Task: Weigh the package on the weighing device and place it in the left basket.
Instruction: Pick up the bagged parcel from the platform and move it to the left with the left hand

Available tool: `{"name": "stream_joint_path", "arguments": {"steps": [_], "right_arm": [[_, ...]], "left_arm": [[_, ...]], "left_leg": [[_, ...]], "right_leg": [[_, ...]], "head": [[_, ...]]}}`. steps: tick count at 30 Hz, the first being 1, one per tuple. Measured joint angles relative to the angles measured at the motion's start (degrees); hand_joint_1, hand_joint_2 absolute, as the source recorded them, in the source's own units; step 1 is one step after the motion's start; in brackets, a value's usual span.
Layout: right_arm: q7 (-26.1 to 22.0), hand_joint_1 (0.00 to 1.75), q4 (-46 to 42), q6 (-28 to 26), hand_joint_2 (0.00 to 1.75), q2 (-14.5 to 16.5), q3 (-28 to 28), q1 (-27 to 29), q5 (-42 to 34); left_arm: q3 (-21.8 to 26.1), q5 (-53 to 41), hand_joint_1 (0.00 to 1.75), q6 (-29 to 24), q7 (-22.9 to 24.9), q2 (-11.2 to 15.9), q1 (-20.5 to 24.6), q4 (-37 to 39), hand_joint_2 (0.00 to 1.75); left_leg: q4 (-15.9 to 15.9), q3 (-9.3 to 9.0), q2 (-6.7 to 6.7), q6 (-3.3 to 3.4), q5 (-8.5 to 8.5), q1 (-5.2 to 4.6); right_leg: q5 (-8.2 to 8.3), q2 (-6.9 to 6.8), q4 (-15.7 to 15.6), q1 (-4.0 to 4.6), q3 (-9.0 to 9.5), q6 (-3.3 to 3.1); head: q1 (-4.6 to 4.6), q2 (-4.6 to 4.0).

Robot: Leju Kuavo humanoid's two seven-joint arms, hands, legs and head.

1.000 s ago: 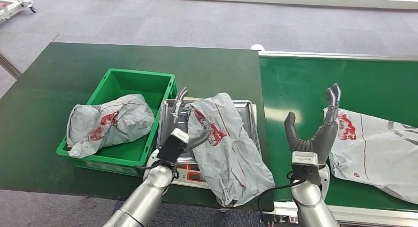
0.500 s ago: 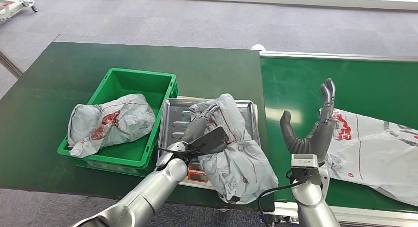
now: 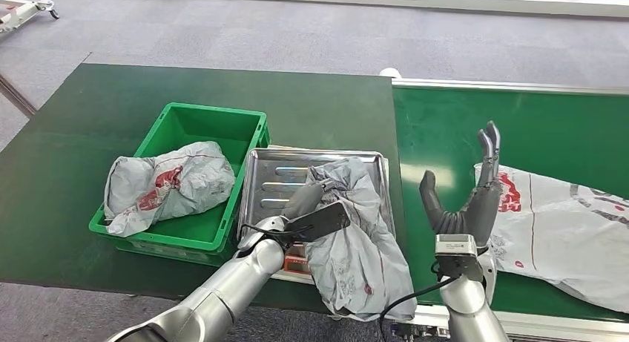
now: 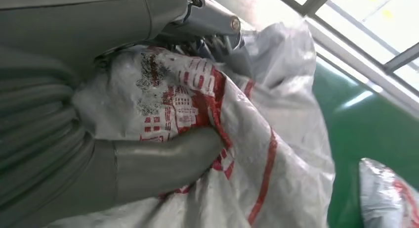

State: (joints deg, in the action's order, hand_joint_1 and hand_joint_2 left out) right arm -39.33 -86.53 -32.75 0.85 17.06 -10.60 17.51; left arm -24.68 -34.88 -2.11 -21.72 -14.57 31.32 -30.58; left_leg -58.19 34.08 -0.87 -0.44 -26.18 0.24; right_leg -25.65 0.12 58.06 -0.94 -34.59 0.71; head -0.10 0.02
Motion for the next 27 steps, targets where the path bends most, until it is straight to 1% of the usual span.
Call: {"name": "stream_joint_path", "arguments": {"steps": [3, 7, 8, 10, 12, 15, 16, 19, 21, 23, 24, 25, 27], "right_arm": [[0.0, 0.0, -0.76, 0.05, 1.75, 0.0, -0.56, 1.43, 0.35], [0.16, 0.0, -1.01, 0.57, 1.75, 0.01, -0.98, 2.3, 0.37], [0.18, 0.0, -1.07, 0.64, 1.75, 0.01, -1.16, 2.5, 0.34], [0.15, 0.0, -1.45, 0.41, 1.75, 0.01, -1.64, 3.15, 0.33], [-0.01, 0.0, -2.1, -0.05, 1.75, 0.0, -2.06, 4.06, 0.3], [-0.36, 0.0, -2.77, -0.34, 1.75, -0.03, -2.39, 5.01, -0.08], [-0.43, 0.0, -2.86, -0.36, 1.75, -0.05, -2.5, 5.19, -0.21], [-0.51, 0.0, -2.94, -0.53, 1.75, -0.1, -2.75, 5.53, -0.38], [-0.6, 0.0, -2.96, -0.91, 1.75, -0.15, -2.77, 5.63, -0.72], [-0.68, 0.0, -3.1, -1.48, 1.75, -0.33, -2.77, 5.85, -1.29], [-0.7, 0.0, -3.22, -1.74, 1.75, -0.47, -2.77, 6.02, -1.51], [-0.72, 0.0, -3.35, -1.98, 1.75, -0.63, -2.77, 6.21, -1.64], [-0.74, 0.0, -3.63, -2.24, 1.75, -0.83, -2.78, 6.56, -1.73]], "left_arm": [[0.05, 1.47, 1.75, 0.12, -2.06, -0.09, -1.29, -1.52, 1.75], [0.61, 8.42, 1.75, 6.73, -9.14, -0.13, -4.34, -5.39, 1.75], [0.79, 10.13, 1.75, 7.47, -10.79, -0.13, -5.33, -6.78, 1.75], [1.34, 13.62, 1.75, 5.76, -13.48, -0.13, -7.41, -10.37, 1.75], [2.34, 17.2, 1.75, 0.35, -15.8, -0.12, -9.46, -14.94, 1.75], [3.93, 20.52, 1.75, -11.17, -17.98, 0.18, -12.16, -22.9, 1.75], [4.35, 21.07, 1.75, -14.27, -18.26, 0.5, -12.89, -25.52, 1.75], [5.2, 23.01, 1.75, -20.41, -18.51, 1.71, -14.73, -32.03, 1.75], [5.5, 24.15, 1.75, -26.51, -18.53, 2.67, -15.9, -36.02, 1.75], [6.74, 22.28, 1.75, -33.59, -18.55, 3.92, -16.88, -40.53, 1.75], [8.14, 19.95, 1.75, -35.79, -18.56, 4.39, -17.36, -42.77, 1.75], [10.21, 17.02, 1.75, -37.12, -18.56, 4.63, -17.8, -45.05, 1.75], [14.46, 12.31, 1.75, -37.76, -18.56, 4.77, -18.42, -48.41, 1.75]], "left_leg": [[0.0, 0.01, 0.03, -0.01, -0.02, 0.0], [0.0, 0.04, 0.04, -0.01, -0.03, 0.0], [0.0, 0.06, 0.05, -0.01, -0.03, 0.0], [0.01, 0.09, 0.06, -0.02, -0.04, 0.0], [0.01, 0.11, 0.06, -0.03, -0.05, 0.0], [0.02, 0.14, 0.08, -0.04, -0.07, 0.01], [0.02, 0.14, 0.09, -0.04, -0.07, 0.01], [0.02, 0.16, 0.09, -0.04, -0.06, 0.02], [0.02, 0.16, 0.12, -0.04, -0.06, 0.03], [0.02, 0.16, 0.16, -0.05, -0.06, 0.04], [0.02, 0.15, 0.17, -0.05, -0.06, 0.04], [0.02, 0.15, 0.17, -0.05, -0.06, 0.04], [0.02, 0.15, 0.16, -0.05, -0.06, 0.05]], "right_leg": [[-0.01, 0.05, 0.0, 0.0, -0.04, 0.0], [-0.04, 0.07, 0.0, 0.0, -0.09, -0.01], [-0.04, 0.08, 0.0, 0.0, -0.12, -0.01], [-0.04, 0.1, 0.0, 0.0, -0.15, -0.02], [-0.05, 0.1, 0.0, 0.01, -0.18, -0.03], [-0.06, 0.11, 0.0, 0.02, -0.21, -0.03], [-0.07, 0.11, 0.0, 0.03, -0.22, -0.04], [-0.07, 0.1, 0.0, 0.04, -0.21, -0.04], [-0.07, 0.11, 0.0, 0.05, -0.22, -0.05], [-0.07, 0.14, 0.01, 0.05, -0.23, -0.05], [-0.07, 0.15, 0.01, 0.05, -0.23, -0.05], [-0.08, 0.15, 0.01, 0.05, -0.23, -0.05], [-0.09, 0.14, 0.01, 0.06, -0.23, -0.06]], "head": [[-0.01, 0.0], [-0.01, 0.0], [-0.01, 0.0], [0.0, 0.0], [0.0, 0.0], [-0.01, 0.0], [-0.02, 0.0], [-0.01, 0.0], [-0.01, 0.0], [-0.02, 0.0], [-0.02, 0.0], [-0.01, 0.0], [-0.01, 0.0]]}}
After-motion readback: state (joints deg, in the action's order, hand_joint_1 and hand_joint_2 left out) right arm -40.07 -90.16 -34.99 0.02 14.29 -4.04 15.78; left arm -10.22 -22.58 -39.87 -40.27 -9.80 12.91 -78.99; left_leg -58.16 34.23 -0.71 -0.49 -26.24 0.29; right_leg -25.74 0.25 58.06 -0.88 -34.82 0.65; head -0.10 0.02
